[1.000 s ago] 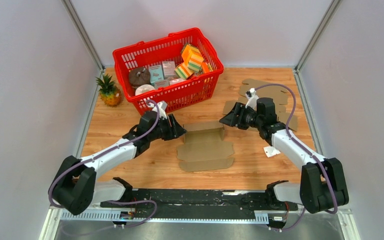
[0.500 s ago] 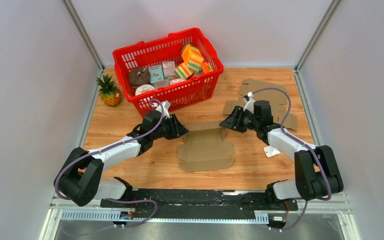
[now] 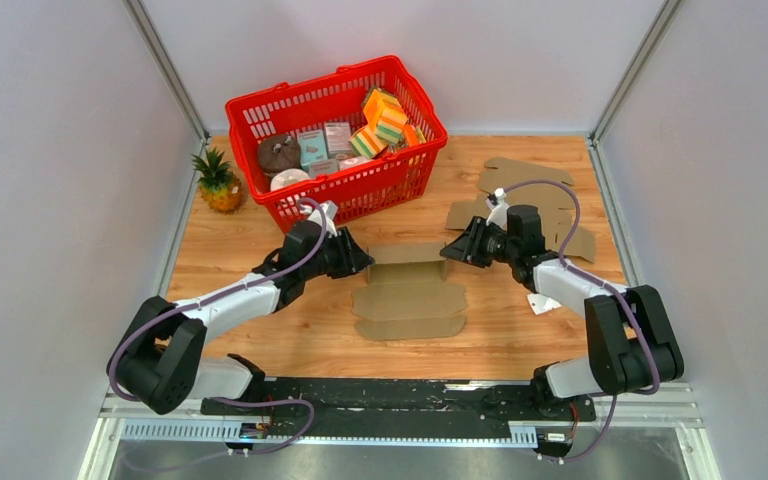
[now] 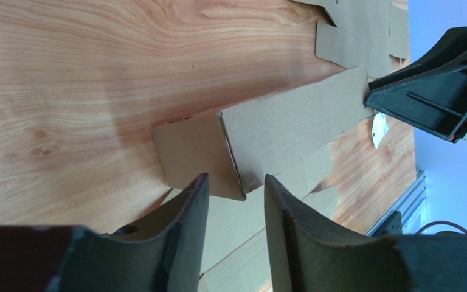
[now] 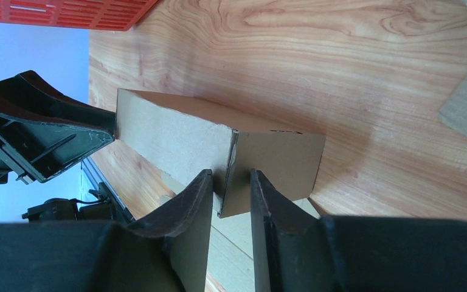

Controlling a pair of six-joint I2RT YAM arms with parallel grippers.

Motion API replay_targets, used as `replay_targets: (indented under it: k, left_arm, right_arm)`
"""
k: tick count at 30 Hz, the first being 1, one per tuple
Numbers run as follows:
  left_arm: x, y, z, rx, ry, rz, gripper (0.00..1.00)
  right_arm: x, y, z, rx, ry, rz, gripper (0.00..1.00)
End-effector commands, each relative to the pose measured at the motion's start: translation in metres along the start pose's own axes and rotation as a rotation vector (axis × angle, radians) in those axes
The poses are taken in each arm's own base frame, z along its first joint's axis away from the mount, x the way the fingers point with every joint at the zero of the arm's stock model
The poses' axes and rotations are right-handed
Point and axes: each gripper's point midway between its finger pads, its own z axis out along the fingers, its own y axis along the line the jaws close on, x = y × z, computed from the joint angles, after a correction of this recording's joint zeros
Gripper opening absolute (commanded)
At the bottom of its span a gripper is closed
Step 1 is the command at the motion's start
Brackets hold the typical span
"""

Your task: Fold the paper box

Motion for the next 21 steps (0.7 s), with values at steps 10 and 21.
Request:
replay_targets:
  k: [10, 21]
  left_arm:
    - [0.001, 0.018, -0.002, -0.046, -0.028, 0.004, 0.21]
    - [-0.023, -0.007, -0.032, -0.013, -0.069, 0.129, 0.49]
  right_arm:
    - [0.005, -0.014, 0.005, 0.024, -0.017, 0.008, 0.14]
    - [-0.011, 0.012, -0.016, 0.029, -0.056, -0.06, 0.63]
